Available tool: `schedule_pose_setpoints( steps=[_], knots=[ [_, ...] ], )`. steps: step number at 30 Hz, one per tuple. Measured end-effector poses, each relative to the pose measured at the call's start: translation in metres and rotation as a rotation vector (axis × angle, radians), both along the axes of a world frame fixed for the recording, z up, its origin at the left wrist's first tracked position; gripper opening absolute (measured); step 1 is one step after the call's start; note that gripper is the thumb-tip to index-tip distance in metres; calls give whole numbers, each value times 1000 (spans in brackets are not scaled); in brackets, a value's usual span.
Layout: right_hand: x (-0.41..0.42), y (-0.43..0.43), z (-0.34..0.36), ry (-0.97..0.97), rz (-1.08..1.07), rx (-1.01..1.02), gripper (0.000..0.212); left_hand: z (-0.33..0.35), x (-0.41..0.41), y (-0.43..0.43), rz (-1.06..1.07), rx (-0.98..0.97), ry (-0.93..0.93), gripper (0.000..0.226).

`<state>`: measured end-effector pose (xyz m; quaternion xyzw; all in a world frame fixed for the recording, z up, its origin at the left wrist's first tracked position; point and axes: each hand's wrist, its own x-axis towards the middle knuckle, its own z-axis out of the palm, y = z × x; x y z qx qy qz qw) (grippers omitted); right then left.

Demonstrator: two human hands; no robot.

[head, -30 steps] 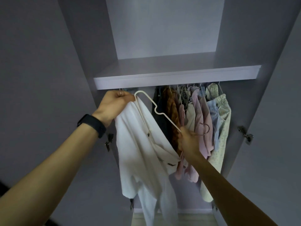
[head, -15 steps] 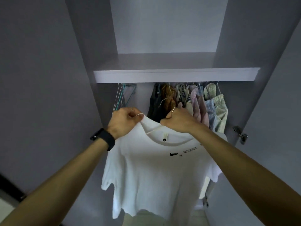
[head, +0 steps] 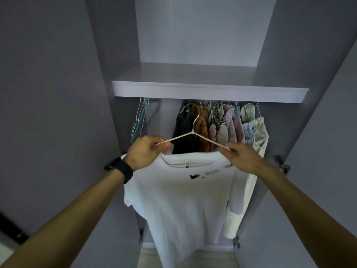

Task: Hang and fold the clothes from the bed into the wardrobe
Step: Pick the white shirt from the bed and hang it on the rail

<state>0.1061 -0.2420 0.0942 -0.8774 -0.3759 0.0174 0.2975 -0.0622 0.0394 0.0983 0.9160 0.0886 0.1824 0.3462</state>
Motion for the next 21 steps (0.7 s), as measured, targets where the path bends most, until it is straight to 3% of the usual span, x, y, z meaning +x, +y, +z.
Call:
schedule_pose_setpoints(
  steps=[3, 8, 11, 16, 21],
  knots=[
    [-16, 7, -24, 42, 45, 188, 24, 4, 10, -15, -40, 29, -6, 11],
    [-37, 20, -37, 233, 120, 347, 8, 5, 25, -48, -61, -15, -169, 19],
    [-43, 14, -46, 280, 101, 443, 10, -4, 21, -40, -53, -48, -61, 18],
    [-47, 7, -56, 269, 80, 396, 12, -17, 14, -30, -148, -168, 81, 5],
    [-52, 8, -73, 109, 199, 122, 10, -31, 16, -33, -76, -184, 97, 13]
  ],
)
